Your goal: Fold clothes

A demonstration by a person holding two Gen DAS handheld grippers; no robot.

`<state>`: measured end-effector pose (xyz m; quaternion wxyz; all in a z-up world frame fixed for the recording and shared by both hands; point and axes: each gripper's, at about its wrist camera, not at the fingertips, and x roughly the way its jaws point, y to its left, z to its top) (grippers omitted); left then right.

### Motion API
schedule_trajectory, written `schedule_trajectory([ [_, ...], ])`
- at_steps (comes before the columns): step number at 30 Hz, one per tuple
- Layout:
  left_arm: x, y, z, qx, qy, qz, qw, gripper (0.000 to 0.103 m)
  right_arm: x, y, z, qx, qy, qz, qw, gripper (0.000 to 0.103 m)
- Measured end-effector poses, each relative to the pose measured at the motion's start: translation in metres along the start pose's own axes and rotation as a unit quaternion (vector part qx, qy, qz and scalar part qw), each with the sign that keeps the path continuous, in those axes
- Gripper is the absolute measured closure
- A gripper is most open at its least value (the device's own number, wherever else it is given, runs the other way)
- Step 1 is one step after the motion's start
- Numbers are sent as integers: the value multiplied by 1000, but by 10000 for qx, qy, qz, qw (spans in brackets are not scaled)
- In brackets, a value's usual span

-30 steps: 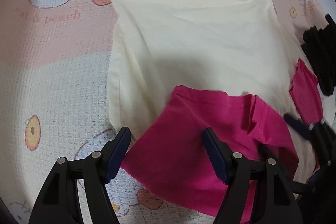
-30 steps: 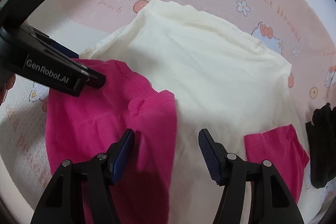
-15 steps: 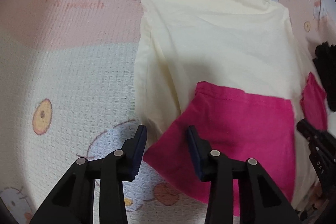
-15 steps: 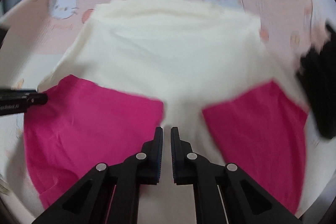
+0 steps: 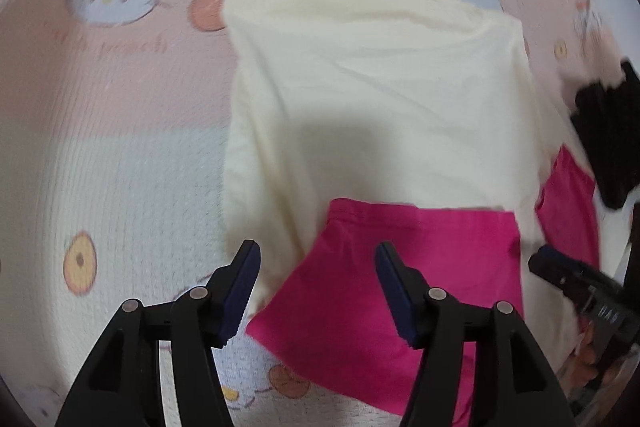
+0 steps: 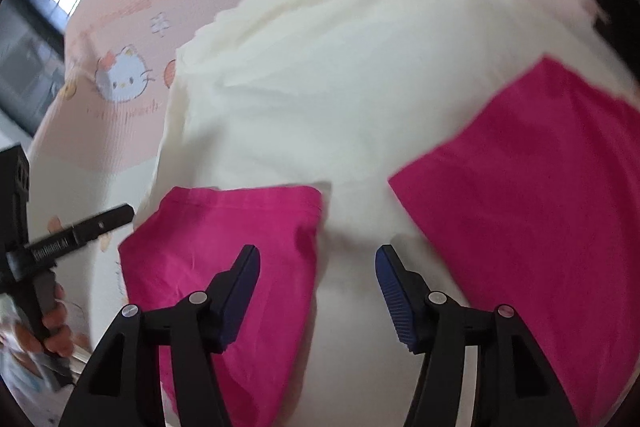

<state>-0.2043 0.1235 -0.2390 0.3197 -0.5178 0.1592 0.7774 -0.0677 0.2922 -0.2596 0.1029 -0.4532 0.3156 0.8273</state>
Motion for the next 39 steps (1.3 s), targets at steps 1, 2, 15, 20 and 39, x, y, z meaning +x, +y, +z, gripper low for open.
schedule_trajectory([
  [1, 3, -5, 2, 103, 22, 4, 9999, 46, 1, -3, -2, 109, 41, 81, 9999, 43],
  [2, 5, -9, 5, 200, 41, 8, 9998, 46, 4, -5, -3, 188, 108, 198, 9996, 43],
  [15, 52, -21, 16, 552, 409, -682, 9953, 46, 38, -10, -7, 680, 530, 1956, 9769, 42],
  [20, 63, -15, 15, 658, 577, -508, 9949, 46, 46, -15, -2, 1016, 562, 2301, 9662, 42],
  [39, 61, 3, 14, -656, 583, -1766, 9804, 0, 47, 20, 1, 492, 350, 2226, 9730, 1],
])
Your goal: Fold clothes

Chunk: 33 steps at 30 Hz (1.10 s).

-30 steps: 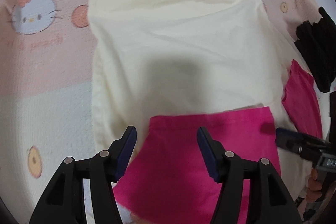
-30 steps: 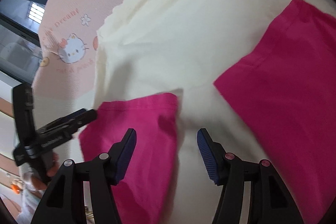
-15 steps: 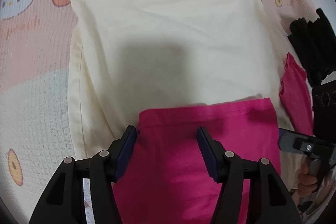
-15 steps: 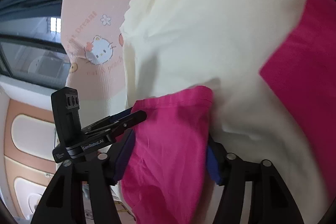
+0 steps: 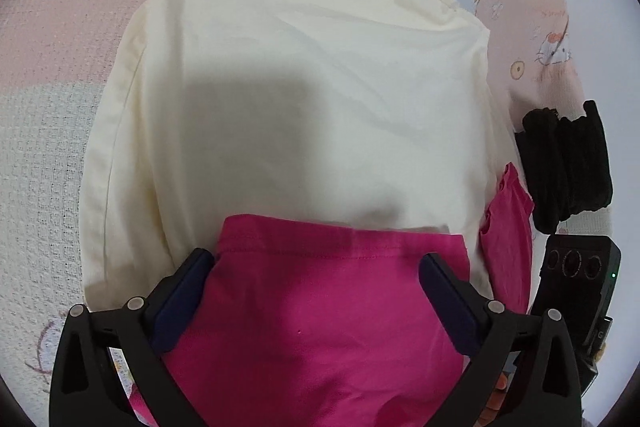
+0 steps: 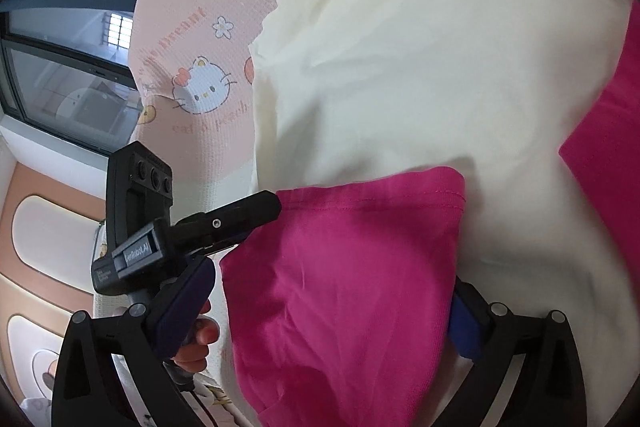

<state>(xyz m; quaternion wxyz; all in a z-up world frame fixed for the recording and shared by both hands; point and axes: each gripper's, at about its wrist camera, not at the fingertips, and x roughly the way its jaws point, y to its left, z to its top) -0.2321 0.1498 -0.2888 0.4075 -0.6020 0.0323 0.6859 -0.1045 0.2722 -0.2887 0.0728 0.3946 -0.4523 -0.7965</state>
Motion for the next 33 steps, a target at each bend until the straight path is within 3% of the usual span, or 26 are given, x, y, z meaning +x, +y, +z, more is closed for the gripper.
schedule_trajectory([
  [4, -3, 0, -3, 11, -139, 25, 9999, 0, -6, -1, 0, -34, -1, -75, 10000, 1],
  [7, -2, 4, -9, -70, -332, 16, 9994, 1, -7, -1, 0, -31, -30, -199, 9998, 8],
  [10, 1, 1, -12, -221, -454, 143, 9986, 1, -11, -8, 3, 178, -119, -415, 9989, 31],
  [12, 2, -3, -13, -248, -474, 385, 9978, 9, -14, -17, 4, 381, -153, -537, 9977, 55],
  [15, 1, -9, -18, -49, -489, 983, 9939, 32, -13, -25, 8, 471, -114, -583, 9971, 70],
  [17, 2, -16, -23, 206, -508, 1350, 9893, 51, -11, -24, 9, 425, -136, -662, 9968, 73],
  [22, 7, -36, -37, 909, -548, 2033, 9734, 67, 0, 0, 10, -347, -96, -1346, 9903, 73],
  [26, 7, -49, -45, 1186, -558, 2143, 9679, 84, 10, 22, 0, -1335, -94, -2359, 9625, 91],
  [30, 2, -50, -47, 1148, -598, 2045, 9703, 88, 13, 31, -4, -1702, -166, -2612, 9500, 96],
  [33, 0, -59, -44, 1123, -700, 1989, 9710, 89, 9, 28, 1, -1563, -218, -2446, 9567, 99],
])
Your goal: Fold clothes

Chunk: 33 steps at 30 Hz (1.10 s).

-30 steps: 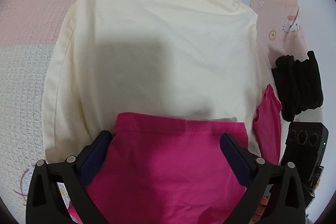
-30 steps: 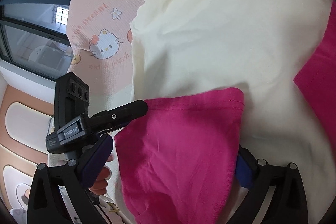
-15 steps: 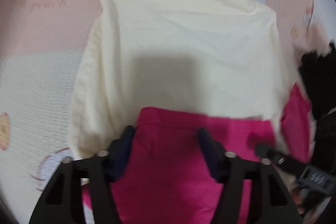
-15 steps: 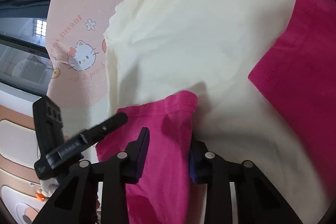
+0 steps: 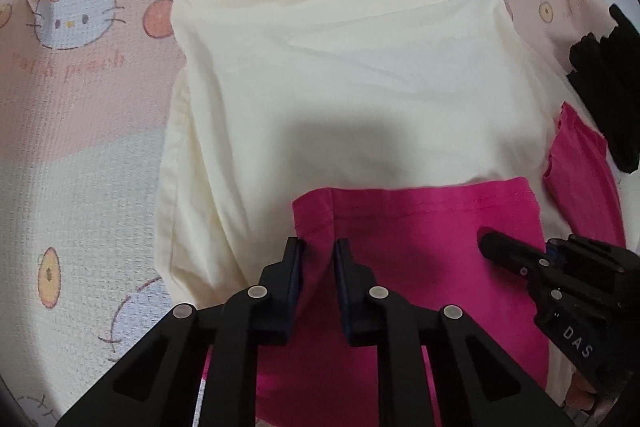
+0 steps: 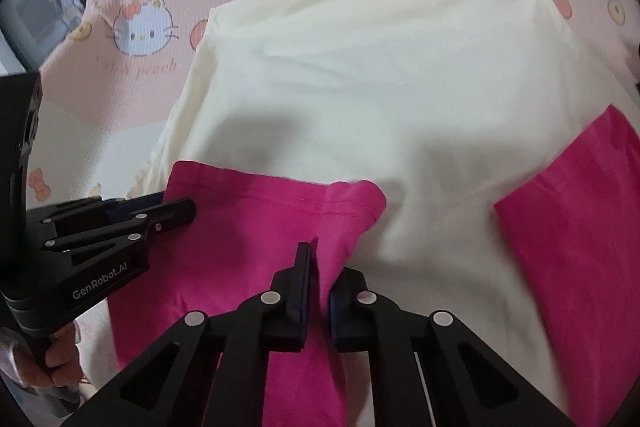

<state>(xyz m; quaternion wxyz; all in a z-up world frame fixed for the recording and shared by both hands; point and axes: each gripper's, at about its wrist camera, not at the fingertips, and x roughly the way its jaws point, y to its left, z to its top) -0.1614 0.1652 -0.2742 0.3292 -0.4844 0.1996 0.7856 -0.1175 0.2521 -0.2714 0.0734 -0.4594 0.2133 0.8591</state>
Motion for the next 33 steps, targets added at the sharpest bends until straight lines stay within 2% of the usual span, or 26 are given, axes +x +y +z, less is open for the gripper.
schedule_trajectory([
  [6, -13, -7, 5, 121, -97, -43, 9999, 89, -13, -2, -1, -101, -168, 78, 9998, 99],
  [13, -17, -16, 9, 174, -138, -94, 9997, 89, -37, 12, -5, -540, -382, -378, 9971, 99],
  [18, -19, -16, 11, 164, -160, -138, 9996, 89, -44, -5, -5, -354, -365, -644, 9966, 100],
  [25, -23, -22, 20, 214, -269, -234, 9991, 89, -34, -29, -1, 196, -153, -746, 9969, 99],
  [27, -31, -24, 19, 180, -370, -344, 9986, 89, -33, -32, 0, 245, -137, -708, 9971, 99],
  [29, -41, -24, 17, 41, -436, -637, 9970, 88, -35, -34, 1, 251, -167, -698, 9971, 99],
  [33, -59, -17, 16, -349, -276, -1116, 9928, 85, -54, -40, -1, 28, -577, -884, 9944, 98],
])
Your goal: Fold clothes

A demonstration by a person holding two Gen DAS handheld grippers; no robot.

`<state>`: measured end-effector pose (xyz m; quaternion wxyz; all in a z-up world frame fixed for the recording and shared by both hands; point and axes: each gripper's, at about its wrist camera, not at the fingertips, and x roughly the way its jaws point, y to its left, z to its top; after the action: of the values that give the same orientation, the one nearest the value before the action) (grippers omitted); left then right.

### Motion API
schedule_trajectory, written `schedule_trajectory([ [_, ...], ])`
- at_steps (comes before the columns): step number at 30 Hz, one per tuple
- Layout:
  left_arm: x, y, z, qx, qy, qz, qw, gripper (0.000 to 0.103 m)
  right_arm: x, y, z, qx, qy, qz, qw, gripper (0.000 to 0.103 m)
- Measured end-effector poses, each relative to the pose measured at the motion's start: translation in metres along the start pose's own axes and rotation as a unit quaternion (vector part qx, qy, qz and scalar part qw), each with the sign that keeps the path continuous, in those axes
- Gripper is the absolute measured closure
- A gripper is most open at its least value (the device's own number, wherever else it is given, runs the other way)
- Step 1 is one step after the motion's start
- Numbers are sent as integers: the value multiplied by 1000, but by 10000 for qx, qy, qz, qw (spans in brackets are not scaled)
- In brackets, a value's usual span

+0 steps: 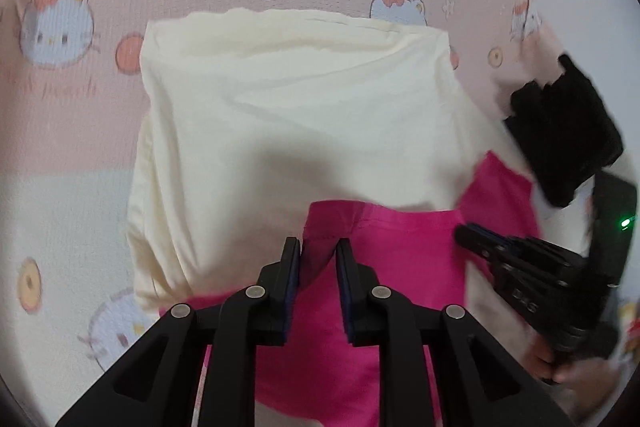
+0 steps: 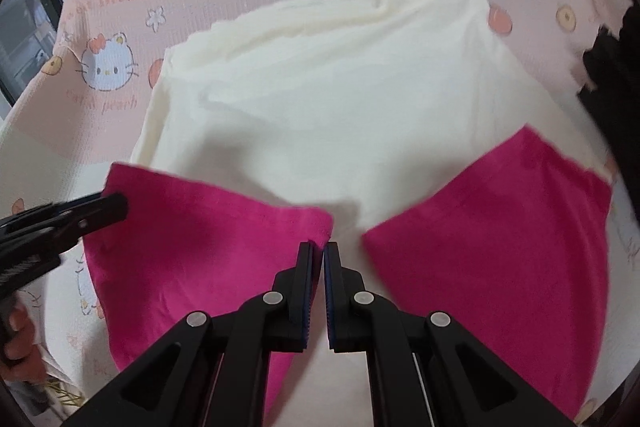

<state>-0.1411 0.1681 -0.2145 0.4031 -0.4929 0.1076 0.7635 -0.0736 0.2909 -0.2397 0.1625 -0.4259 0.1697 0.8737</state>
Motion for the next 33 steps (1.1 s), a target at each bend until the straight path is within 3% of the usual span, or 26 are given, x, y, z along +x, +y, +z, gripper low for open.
schedule_trajectory([
  [1, -5, 0, 0, -65, 58, -9, 10000, 77, -5, -2, 0, -57, -123, -53, 9999, 95],
  [2, -12, 0, -1, -122, 96, 10, 9999, 57, -10, -4, 1, -115, -246, -107, 9996, 83],
  [3, -18, 0, -2, -173, 96, 63, 9998, 43, -16, -7, 1, -175, -392, -157, 9990, 62],
  [4, -24, 0, -4, -223, 97, 116, 9996, 26, -25, -10, 0, -242, -605, -196, 9977, 53],
  [5, -32, -1, -5, -257, 84, 163, 9995, 26, -34, -13, -1, -309, -811, -222, 9960, 43],
  [7, -50, -6, -12, -213, -23, 209, 9996, 26, -51, -21, -5, -446, -1128, -208, 9924, 42],
  [10, -65, -8, -17, -154, -61, 353, 9992, 26, -66, -25, -5, -776, -1161, -368, 9895, 42],
  [12, -77, -18, -25, -25, -103, 519, 9986, 26, -77, -25, -10, -1100, -1363, -661, 9823, 42],
  [16, -92, -37, -36, 260, -147, 767, 9966, 26, -96, -23, -22, -1784, -2019, -1713, 9477, 42],
  [19, -94, -49, -40, 457, -172, 753, 9960, 26, -103, -31, -25, -1782, -1885, -1775, 9493, 42],
  [24, -81, -55, -45, 532, 46, 704, 9961, 26, -109, -49, -30, -1250, -1168, -767, 9823, 37],
  [26, -69, -49, -51, 432, 314, 608, 9967, 26, -105, -63, -34, -526, -611, 101, 9967, 31],
  [28, -57, -41, -58, 334, 467, 607, 9965, 26, -94, -69, -37, 67, 45, 1042, 9945, 30],
  [29, -52, -37, -61, 275, 496, 634, 9964, 26, -92, -64, -38, 125, 261, 1274, 9914, 30],
  [33, -39, -18, -72, -151, 539, 404, 9976, 26, -93, -23, -42, -641, 271, 1282, 9893, 26],
])
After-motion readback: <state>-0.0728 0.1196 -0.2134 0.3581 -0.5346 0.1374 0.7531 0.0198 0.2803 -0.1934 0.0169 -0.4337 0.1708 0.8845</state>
